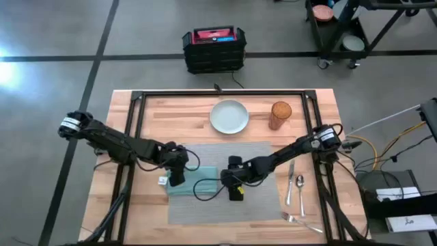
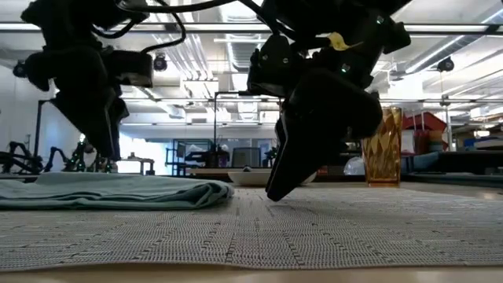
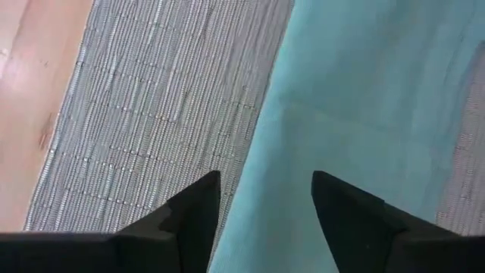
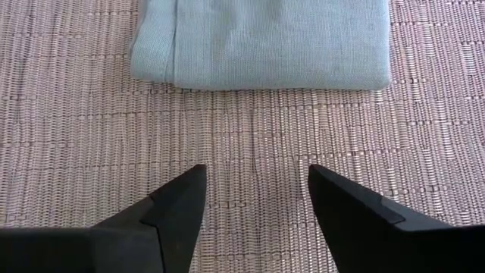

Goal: Set table place
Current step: Adjust the table napkin and the table mat

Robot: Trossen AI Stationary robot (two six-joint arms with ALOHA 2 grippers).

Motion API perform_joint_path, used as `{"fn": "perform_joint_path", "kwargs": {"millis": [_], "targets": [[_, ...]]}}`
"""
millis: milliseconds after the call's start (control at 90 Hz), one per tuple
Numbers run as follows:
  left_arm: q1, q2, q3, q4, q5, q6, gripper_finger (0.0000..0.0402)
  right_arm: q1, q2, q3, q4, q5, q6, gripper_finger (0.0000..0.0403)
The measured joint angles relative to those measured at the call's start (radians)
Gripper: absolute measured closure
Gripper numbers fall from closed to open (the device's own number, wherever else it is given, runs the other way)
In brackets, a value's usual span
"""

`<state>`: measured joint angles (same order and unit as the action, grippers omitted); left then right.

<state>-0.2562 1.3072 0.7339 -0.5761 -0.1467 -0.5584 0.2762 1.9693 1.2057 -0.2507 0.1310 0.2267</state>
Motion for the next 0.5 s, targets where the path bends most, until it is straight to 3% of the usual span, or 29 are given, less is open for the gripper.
{"fn": "perform_joint_path", "kwargs": {"millis": [500], "targets": [[-0.016, -0.006, 0.083, -0.006, 0.020, 0.044, 0.0235, -0.001, 0.000, 0.000, -0.001, -0.004, 0.001, 0.0186]]}}
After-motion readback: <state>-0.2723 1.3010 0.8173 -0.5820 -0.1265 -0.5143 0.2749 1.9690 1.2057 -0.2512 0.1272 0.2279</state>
